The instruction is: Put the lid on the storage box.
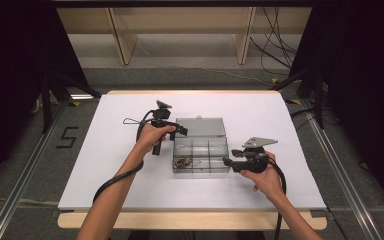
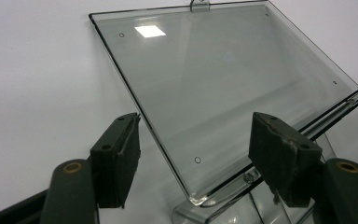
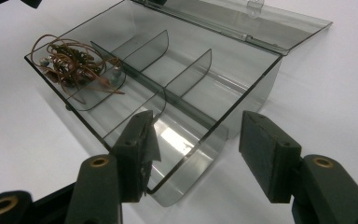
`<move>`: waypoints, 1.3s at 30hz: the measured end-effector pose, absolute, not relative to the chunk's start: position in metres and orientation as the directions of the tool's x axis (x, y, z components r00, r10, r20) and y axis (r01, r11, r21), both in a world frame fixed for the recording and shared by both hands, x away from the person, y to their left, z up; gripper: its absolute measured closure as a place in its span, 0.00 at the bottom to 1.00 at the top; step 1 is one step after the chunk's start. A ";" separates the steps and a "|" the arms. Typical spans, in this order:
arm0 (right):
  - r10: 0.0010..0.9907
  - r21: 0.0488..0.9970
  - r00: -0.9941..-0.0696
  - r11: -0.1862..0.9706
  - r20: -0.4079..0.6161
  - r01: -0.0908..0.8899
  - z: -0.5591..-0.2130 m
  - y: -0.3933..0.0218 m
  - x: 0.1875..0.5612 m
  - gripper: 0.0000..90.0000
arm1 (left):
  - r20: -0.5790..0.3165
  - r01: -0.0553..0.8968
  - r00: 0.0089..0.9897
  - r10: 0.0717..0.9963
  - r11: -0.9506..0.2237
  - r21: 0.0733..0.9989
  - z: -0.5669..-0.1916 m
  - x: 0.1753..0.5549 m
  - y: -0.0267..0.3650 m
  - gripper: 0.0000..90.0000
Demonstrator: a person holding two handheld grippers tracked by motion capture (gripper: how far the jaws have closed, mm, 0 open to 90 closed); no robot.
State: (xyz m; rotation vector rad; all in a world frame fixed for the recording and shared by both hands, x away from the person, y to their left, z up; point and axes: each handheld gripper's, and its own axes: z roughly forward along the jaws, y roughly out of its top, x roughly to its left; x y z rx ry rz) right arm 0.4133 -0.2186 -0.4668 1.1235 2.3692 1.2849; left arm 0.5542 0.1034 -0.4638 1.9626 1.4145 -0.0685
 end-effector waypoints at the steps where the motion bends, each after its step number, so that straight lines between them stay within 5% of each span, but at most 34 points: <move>1: 0.713 0.792 -0.685 0.327 0.152 0.516 -0.467 -0.218 0.414 0.52 | -0.421 0.846 0.407 0.811 -0.160 0.509 -0.464 0.555 0.104 0.37; 39: 0.699 0.781 -0.702 0.363 0.132 0.508 -0.473 -0.216 0.415 0.58 | -0.414 0.854 0.412 0.812 -0.185 0.486 -0.464 0.558 0.102 0.35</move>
